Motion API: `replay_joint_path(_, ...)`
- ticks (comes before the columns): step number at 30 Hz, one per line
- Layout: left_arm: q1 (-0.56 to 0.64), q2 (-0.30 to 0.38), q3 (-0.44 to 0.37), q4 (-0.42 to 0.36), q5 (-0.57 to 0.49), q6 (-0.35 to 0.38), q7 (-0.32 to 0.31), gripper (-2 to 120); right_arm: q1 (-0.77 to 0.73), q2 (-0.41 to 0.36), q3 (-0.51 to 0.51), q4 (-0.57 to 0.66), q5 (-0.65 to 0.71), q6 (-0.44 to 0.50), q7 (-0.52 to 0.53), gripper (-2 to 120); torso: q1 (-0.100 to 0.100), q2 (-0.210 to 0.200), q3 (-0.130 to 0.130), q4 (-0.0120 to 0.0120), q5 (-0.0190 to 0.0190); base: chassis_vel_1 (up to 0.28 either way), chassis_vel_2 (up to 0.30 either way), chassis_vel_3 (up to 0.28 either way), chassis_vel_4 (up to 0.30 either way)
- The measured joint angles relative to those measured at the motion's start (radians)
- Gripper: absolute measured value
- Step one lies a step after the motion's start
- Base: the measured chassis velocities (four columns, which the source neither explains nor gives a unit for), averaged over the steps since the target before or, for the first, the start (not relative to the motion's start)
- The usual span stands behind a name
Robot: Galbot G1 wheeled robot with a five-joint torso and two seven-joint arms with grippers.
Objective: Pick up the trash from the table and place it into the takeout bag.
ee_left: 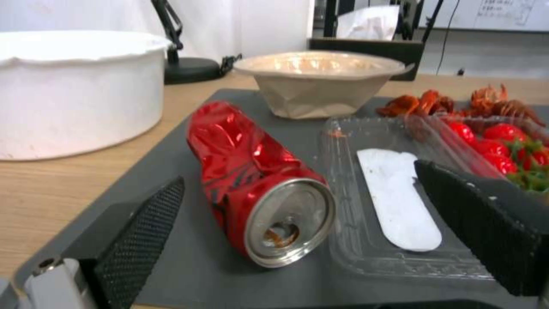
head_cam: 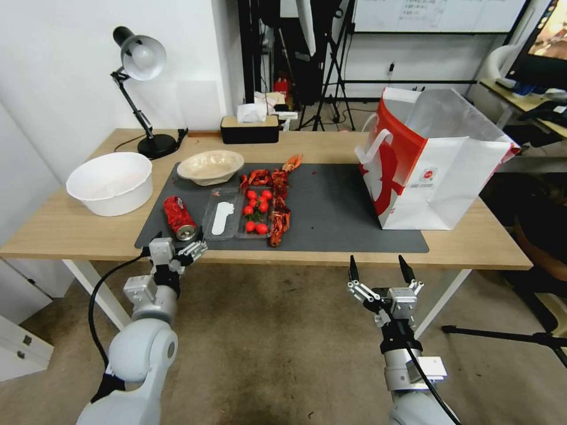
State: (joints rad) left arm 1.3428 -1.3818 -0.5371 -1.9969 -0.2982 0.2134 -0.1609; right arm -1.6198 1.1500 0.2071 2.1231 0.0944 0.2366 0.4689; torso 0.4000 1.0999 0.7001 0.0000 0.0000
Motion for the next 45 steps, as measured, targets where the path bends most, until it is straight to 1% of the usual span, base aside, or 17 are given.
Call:
replay_joint_path(5,-0.028,0.002,0.018,0.025,0.012,0.016,-0.022,99,0.002,0.004,-0.001,-0.001,-0.002,-0.002,0.001,100,0.0,0.0,0.0,0.0,0.0001,0.0,0.0,0.0,0.0)
replay_joint_path(8,-0.049,0.008,0.022,0.048,0.036,0.022,-0.03,93,0.001,0.006,-0.001,0.0,-0.004,-0.002,0.002,100,0.0,0.0,0.0,-0.0001,0.0,0.0,0.0,0.0,0.0)
replay_joint_path(12,-0.058,0.015,0.022,0.061,0.048,0.023,-0.032,89,-0.001,0.008,-0.001,0.001,-0.005,-0.002,0.003,100,0.0,0.0,0.0,-0.0001,0.0,0.0,0.0,0.0,0.0)
replay_joint_path(14,-0.065,0.026,0.021,0.072,0.056,0.032,-0.039,84,-0.002,0.012,-0.002,0.002,-0.008,-0.002,0.003,100,0.0,0.0,0.0,0.0,0.0,0.0,0.0,0.0,0.0)
replay_joint_path(19,-0.071,0.037,0.022,0.082,0.064,0.059,-0.048,80,-0.002,0.02,-0.007,0.003,-0.017,-0.002,0.003,100,0.0,0.0,0.0,0.0,0.0,0.0,0.0,0.0,0.0)
replay_joint_path(28,-0.075,0.047,0.03,0.094,0.072,0.073,-0.053,80,-0.004,0.027,-0.011,0.003,-0.025,-0.002,0.004,100,0.0,0.0,0.0,0.0,0.0,0.0,0.0,0.0,0.0)
replay_joint_path(30,-0.08,0.05,0.031,0.102,0.072,0.076,-0.056,76,-0.006,0.029,-0.011,0.005,-0.028,-0.002,0.004,100,0.0,0.0,0.0,-0.0001,0.0,0.0,0.0,0.0,0.0)
replay_joint_path(32,-0.081,0.051,0.031,0.103,0.072,0.076,-0.056,76,-0.008,0.029,-0.011,0.006,-0.028,-0.002,0.004,100,0.0,0.0,0.0,-0.0001,-0.0001,0.0,0.0,0.0,0.0)
replay_joint_path(33,-0.082,0.051,0.032,0.105,0.072,0.077,-0.057,74,-0.008,0.029,-0.011,0.006,-0.029,-0.002,0.004,100,0.0,0.0,0.0,-0.0001,0.0,0.0,0.0,0.0,0.0)
replay_joint_path(34,-0.083,0.052,0.032,0.106,0.072,0.077,-0.058,70,-0.009,0.03,-0.011,0.006,-0.029,-0.002,0.005,100,0.0,0.0,0.0,-0.0001,0.0,0.0,0.0,0.0,0.0)
replay_joint_path(35,-0.083,0.052,0.032,0.106,0.072,0.077,-0.058,70,-0.009,0.03,-0.011,0.006,-0.029,-0.002,0.005,100,0.0,0.0,0.0,-0.0001,0.0,0.0,0.0,0.0,0.0)
replay_joint_path(37,-0.088,0.058,0.032,0.115,0.072,0.076,-0.061,55,-0.012,0.033,-0.011,0.006,-0.033,-0.002,0.005,100,0.0,0.0,0.0,0.0,0.0001,0.0,0.0,0.0,0.0)
replay_joint_path(38,-0.088,0.058,0.032,0.115,0.072,0.076,-0.061,55,-0.012,0.033,-0.011,0.006,-0.033,-0.002,0.005,100,0.0,0.0,0.0,0.0,0.0001,0.0,0.0,0.0,0.0)
replay_joint_path(39,-0.089,0.061,0.032,0.117,0.072,0.076,-0.062,52,-0.012,0.034,-0.012,0.006,-0.034,-0.002,0.005,100,0.0,0.0,0.0,0.0,0.0,0.0,0.0,0.0,0.0)
replay_joint_path(45,-0.091,0.072,0.029,0.12,0.074,0.071,-0.062,51,-0.011,0.039,-0.015,0.005,-0.038,-0.002,0.005,100,0.0,0.0,0.0,0.0,0.0,0.0,0.0,0.0,0.0)
